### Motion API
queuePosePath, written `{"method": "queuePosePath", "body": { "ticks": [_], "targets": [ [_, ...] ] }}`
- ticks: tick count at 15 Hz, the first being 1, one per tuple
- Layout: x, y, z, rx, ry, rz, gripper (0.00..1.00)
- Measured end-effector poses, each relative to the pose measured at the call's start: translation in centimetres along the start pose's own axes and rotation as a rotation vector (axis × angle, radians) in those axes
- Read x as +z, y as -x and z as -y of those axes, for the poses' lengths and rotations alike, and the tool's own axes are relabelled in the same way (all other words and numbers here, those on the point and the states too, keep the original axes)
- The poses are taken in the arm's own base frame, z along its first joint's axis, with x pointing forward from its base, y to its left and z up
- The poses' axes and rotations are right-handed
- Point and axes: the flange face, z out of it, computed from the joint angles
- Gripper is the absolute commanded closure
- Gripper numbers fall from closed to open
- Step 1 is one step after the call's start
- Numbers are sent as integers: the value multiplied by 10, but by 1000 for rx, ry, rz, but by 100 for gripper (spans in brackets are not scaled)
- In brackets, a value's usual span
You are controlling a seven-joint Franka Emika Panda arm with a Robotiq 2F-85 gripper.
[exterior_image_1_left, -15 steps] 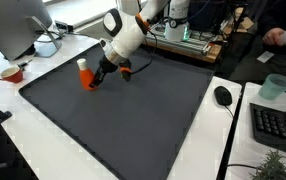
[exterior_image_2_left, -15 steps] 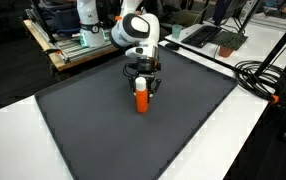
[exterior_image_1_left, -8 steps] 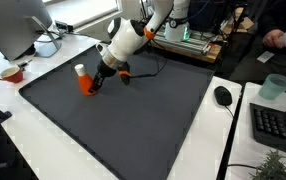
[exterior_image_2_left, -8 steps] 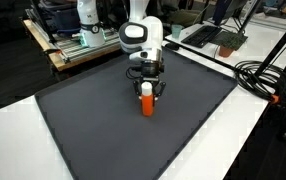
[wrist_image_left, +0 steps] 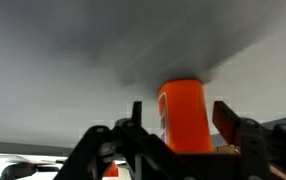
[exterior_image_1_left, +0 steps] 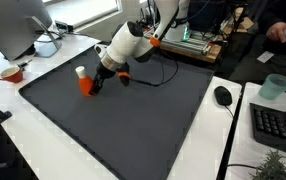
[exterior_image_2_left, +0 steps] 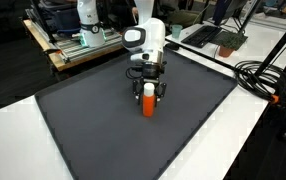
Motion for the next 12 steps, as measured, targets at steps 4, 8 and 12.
{"method": "queuePosePath", "body": {
  "ticks": [4,8,12],
  "targets": [
    [-8,-1,-6,-31,4,22,0],
    [-34,12,-20,-142,-20,118,0],
    [-79,30,-36,-286,-105,235,0]
  ]
}}
